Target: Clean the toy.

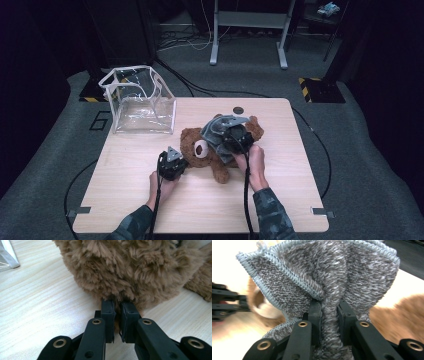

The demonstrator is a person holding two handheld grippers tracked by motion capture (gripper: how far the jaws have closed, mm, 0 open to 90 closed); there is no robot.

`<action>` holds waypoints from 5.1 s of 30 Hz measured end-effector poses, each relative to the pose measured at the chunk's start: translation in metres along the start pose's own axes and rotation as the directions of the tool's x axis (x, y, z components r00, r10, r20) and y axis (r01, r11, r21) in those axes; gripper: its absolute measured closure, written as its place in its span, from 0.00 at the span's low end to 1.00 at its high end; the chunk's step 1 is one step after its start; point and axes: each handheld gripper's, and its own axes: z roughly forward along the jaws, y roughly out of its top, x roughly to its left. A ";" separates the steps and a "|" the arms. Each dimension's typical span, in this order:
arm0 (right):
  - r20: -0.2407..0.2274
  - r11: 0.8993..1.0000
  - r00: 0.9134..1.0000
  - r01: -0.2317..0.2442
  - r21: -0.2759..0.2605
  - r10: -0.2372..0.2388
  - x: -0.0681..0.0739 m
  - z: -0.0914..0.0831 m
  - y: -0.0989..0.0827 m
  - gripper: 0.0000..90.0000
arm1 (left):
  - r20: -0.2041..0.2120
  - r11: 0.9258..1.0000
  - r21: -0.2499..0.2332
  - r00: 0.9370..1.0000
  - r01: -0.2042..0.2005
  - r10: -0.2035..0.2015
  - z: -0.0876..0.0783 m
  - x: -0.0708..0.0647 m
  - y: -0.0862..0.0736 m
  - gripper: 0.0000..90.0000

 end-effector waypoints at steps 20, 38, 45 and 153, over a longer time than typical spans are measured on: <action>0.056 0.981 0.996 0.053 0.186 -0.064 0.013 0.088 0.044 0.85 | -0.005 1.000 -0.001 1.000 -0.006 0.006 0.001 -0.001 0.000 0.94; -0.121 0.999 0.992 -0.029 0.029 0.032 0.027 0.056 0.061 0.85 | 0.002 1.000 0.003 1.000 -0.012 0.012 0.000 -0.002 0.000 0.94; -0.105 0.997 0.994 0.017 0.069 -0.010 0.038 0.078 0.057 0.86 | -0.004 1.000 -0.003 1.000 -0.008 0.008 0.001 -0.001 0.000 0.94; 0.236 0.977 0.949 -0.211 -0.029 0.211 -0.057 0.042 0.009 0.86 | 0.010 1.000 0.002 1.000 -0.013 0.013 0.000 -0.001 0.000 0.94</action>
